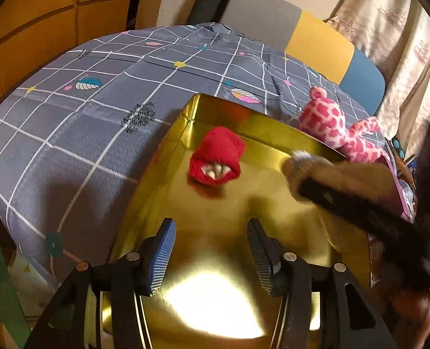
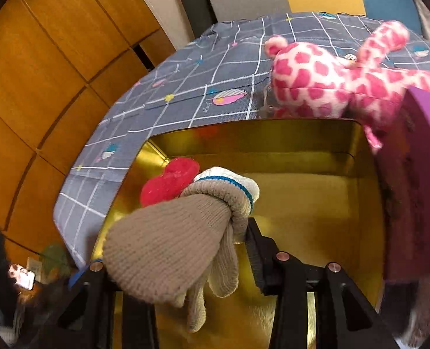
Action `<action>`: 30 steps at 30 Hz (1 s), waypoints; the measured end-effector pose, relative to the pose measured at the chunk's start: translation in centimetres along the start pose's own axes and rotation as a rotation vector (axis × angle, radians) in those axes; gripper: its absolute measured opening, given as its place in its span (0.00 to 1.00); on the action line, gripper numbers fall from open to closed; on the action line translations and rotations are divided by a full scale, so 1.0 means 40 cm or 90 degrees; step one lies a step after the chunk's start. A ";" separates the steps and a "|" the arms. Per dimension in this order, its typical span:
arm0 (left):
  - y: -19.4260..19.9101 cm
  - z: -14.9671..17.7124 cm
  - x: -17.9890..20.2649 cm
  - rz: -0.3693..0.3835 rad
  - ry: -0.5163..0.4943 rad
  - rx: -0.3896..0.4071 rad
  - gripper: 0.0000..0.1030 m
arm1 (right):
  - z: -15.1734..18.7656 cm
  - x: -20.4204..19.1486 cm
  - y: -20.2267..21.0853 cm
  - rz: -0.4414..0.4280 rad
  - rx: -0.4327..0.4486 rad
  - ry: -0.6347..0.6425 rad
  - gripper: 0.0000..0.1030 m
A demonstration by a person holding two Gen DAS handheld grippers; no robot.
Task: Organize soft objects
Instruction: 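Lower the white mitten into the gold tray and open the right tool, then move both tools back over the pile of soft toys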
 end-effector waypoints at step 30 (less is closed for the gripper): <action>0.088 0.102 0.148 0.174 0.033 -0.008 0.50 | -0.076 0.032 0.451 -0.017 0.280 0.047 0.81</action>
Point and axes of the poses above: each gripper's, at about its wrist camera, not at the fingertips, and y roughly against the way its jaws point, x to its right, z to its underside, the point moved 7 cm from there along -y, roughly the way its jaws point, and after that the axes turned 11 degrees about x, right-handed, at the moved point
